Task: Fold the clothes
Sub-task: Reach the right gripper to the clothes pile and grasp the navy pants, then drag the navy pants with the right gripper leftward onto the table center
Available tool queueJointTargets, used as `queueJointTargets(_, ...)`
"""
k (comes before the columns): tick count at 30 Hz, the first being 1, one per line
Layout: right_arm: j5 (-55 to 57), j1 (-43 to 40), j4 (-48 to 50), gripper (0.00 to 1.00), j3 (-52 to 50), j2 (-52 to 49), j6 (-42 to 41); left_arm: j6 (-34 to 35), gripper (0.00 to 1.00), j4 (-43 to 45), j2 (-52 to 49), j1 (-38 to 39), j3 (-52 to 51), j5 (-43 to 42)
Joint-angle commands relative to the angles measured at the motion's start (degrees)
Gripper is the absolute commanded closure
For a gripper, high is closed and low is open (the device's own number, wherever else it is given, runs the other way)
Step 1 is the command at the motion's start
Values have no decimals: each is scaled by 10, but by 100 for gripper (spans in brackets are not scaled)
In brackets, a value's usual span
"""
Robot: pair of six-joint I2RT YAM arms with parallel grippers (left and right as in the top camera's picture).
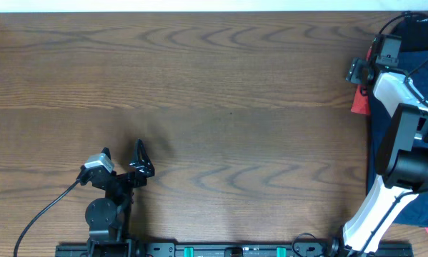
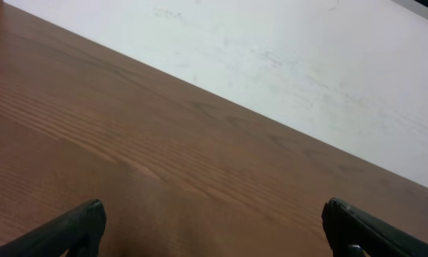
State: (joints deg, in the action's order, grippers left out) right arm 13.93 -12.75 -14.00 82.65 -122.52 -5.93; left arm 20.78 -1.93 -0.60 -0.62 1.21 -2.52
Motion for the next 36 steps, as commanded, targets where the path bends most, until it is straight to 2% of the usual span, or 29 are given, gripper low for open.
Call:
queueJointTargets(1,26,4,2,27,1,-19,-9,-5,2,-21,4,0,-10,17)
queueJointTargets(2,26,4,2,32,1,-20,-9,-5,2,-21,4,0,-10,17)
queueJointTargets(6,26,4,6,68,2,-20,-14,-5,2,-21,4,0,-10,17)
queueJointTargets(10,26,3,5,99,4,-20,-14,-5,2,-21,4,0,-10,17)
queueJointTargets(17,25,3,-2,99,8,-2,-36,-5,2,-21,4,0,-10,17)
queueJointTargets(28,6,3,-20,99,9,134,-38,-5,2,-21,4,0,-10,17)
queueJointTargets(36,2,4,-53,99,9,126,-28,-5,2,-21,4,0,-10,17)
